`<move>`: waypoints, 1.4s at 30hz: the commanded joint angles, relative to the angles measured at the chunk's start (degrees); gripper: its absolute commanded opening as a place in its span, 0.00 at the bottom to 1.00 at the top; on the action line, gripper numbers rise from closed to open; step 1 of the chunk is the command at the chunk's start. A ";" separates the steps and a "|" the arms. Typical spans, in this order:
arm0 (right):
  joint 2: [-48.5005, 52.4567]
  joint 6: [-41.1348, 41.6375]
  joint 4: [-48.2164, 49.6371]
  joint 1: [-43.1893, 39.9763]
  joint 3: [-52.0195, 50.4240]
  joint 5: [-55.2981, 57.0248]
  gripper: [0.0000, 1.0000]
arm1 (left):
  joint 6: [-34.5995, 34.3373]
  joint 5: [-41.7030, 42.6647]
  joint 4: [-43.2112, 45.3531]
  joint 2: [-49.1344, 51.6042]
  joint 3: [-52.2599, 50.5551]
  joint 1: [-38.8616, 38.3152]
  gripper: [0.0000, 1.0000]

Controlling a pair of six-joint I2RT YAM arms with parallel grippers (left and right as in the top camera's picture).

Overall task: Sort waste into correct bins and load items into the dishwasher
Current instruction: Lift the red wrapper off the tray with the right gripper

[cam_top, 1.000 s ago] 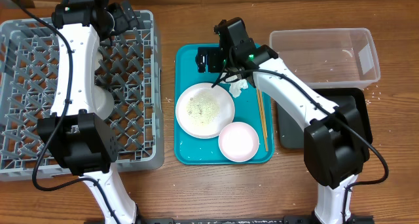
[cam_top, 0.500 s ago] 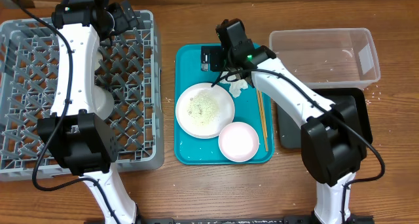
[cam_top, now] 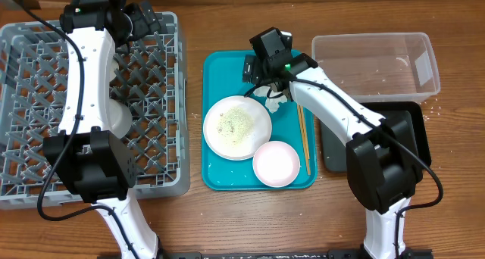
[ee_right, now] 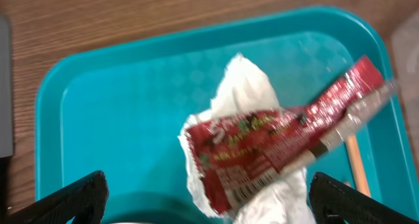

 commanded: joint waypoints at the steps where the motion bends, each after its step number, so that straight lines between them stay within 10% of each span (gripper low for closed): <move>1: 0.15 4.94 -1.27 -0.17 1.60 2.10 1.00 | -0.96 -0.42 0.17 -0.85 0.70 0.15 1.00; 32: 4.81 27.30 -2.47 -5.01 1.68 -0.13 0.91 | -0.96 -0.42 0.17 -0.85 0.70 0.15 1.00; 42: 4.81 26.84 0.00 -5.01 1.81 0.11 0.57 | -0.96 -0.42 0.17 -0.85 0.70 0.15 1.00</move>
